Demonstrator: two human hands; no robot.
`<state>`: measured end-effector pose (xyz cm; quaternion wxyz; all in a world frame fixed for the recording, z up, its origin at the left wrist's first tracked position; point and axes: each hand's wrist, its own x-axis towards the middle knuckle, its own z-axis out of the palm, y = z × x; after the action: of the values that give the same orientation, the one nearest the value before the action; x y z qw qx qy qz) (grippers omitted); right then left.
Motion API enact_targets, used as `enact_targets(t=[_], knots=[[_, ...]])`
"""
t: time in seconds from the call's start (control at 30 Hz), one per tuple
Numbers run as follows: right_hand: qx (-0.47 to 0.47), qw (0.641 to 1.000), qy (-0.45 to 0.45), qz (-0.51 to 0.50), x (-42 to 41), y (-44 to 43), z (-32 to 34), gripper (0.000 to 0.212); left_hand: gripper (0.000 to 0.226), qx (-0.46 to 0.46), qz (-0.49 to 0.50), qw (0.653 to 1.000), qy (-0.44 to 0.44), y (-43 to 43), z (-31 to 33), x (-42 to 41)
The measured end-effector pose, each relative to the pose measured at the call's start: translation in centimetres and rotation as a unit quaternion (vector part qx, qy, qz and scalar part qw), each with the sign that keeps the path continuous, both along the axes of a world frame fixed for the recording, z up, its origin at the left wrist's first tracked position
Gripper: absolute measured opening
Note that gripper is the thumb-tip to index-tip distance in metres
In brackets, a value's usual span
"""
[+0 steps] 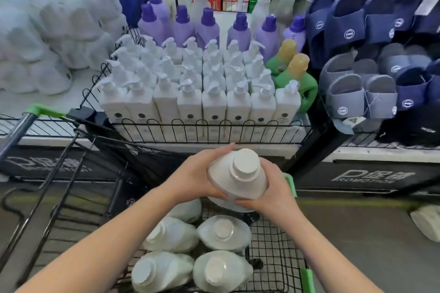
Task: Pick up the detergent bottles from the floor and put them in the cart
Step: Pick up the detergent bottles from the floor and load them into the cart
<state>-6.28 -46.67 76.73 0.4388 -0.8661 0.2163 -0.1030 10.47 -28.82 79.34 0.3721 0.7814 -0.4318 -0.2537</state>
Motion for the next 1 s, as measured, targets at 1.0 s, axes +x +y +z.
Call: enact_targets(t=[1.0], knots=[[-0.056,0.984,0.163,0.032,9.0,0.8,-24.1,0.101,0.106,0.269,-0.019,0.962,-0.045,-2.8,-21.3,6.6]])
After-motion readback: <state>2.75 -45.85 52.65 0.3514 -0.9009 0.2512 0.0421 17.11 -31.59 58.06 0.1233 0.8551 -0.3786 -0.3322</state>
